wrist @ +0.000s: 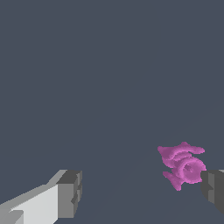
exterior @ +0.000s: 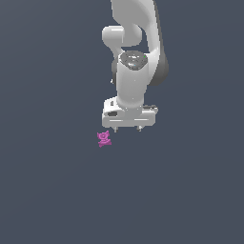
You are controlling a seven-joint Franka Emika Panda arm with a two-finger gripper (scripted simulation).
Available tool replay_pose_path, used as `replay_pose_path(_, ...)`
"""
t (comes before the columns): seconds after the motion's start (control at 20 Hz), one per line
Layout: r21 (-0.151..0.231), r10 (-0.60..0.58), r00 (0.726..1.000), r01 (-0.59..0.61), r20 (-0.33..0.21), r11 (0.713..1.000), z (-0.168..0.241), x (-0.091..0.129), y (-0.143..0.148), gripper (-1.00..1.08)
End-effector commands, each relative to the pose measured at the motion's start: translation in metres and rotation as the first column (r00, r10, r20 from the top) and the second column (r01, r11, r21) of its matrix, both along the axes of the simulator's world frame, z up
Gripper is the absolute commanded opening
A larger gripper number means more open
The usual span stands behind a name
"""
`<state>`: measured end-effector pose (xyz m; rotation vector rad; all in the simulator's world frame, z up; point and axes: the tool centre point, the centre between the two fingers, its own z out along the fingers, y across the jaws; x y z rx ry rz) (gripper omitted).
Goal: Pick up the object and move it to a goal position.
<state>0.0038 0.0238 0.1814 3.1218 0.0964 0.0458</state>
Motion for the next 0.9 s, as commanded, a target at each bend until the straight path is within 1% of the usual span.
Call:
replay_pose_path(0.0, 0.000, 0.000, 1.000, 0.000, 0.000, 1.000, 0.000, 0.000, 0.000, 1.00)
replay_pose_path(0.45, 0.016, -0.049, 0.999, 0.049, 0.014, 0.999, 0.020, 0.004, -0.016, 1.00)
replay_pose_path(0.65, 0.015, -0.044, 0.999, 0.044, 0.013, 0.999, 0.018, 0.004, -0.016, 1.00)
replay_pose_path(0.85, 0.014, -0.030, 0.999, 0.030, 0.010, 0.999, 0.011, 0.003, -0.023, 1.00)
